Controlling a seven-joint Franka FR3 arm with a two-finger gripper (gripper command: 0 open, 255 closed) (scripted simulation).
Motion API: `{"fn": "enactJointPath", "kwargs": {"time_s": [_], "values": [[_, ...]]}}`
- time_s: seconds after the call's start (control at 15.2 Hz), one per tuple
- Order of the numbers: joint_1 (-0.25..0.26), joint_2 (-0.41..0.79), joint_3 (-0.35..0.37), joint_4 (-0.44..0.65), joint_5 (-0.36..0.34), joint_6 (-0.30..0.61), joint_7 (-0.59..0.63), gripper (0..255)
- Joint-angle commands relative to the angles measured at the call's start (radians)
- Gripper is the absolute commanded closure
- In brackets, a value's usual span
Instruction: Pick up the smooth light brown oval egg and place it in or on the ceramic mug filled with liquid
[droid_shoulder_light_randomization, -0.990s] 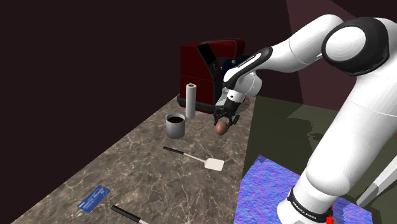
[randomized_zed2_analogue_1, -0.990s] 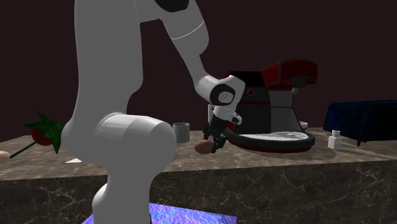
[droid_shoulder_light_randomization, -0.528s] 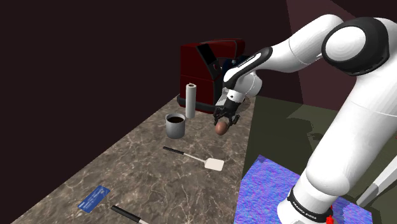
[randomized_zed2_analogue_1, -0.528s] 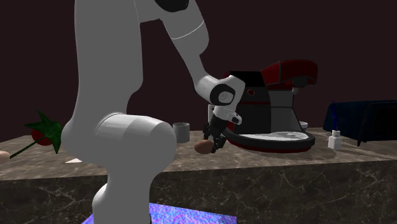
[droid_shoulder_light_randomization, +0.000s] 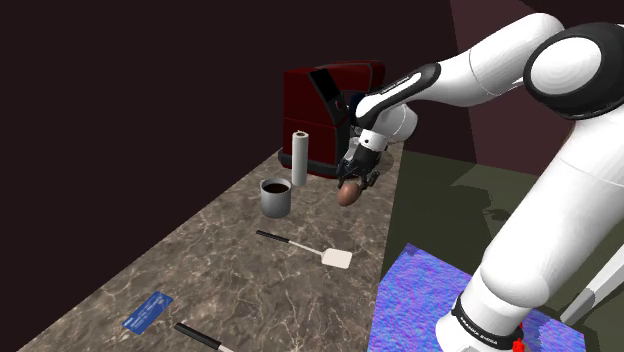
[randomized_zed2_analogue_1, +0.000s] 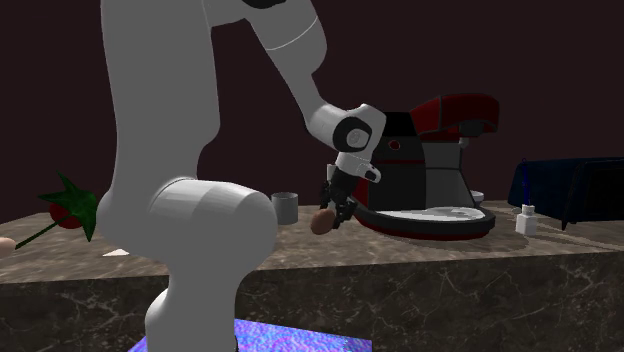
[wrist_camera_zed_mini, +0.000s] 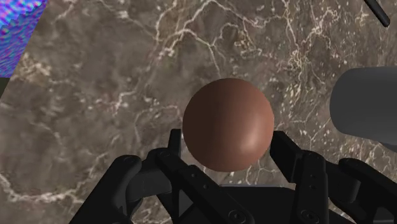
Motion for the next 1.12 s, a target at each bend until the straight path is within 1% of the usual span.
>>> {"fn": "enactJointPath", "kwargs": {"time_s": [0.0, 1.06], "values": [[0.0, -0.016, 0.001, 0.01, -0.012, -0.022, 0.018, 255], [-0.012, -0.119, 0.005, 0.122, -0.085, -0.213, 0.125, 255]]}}
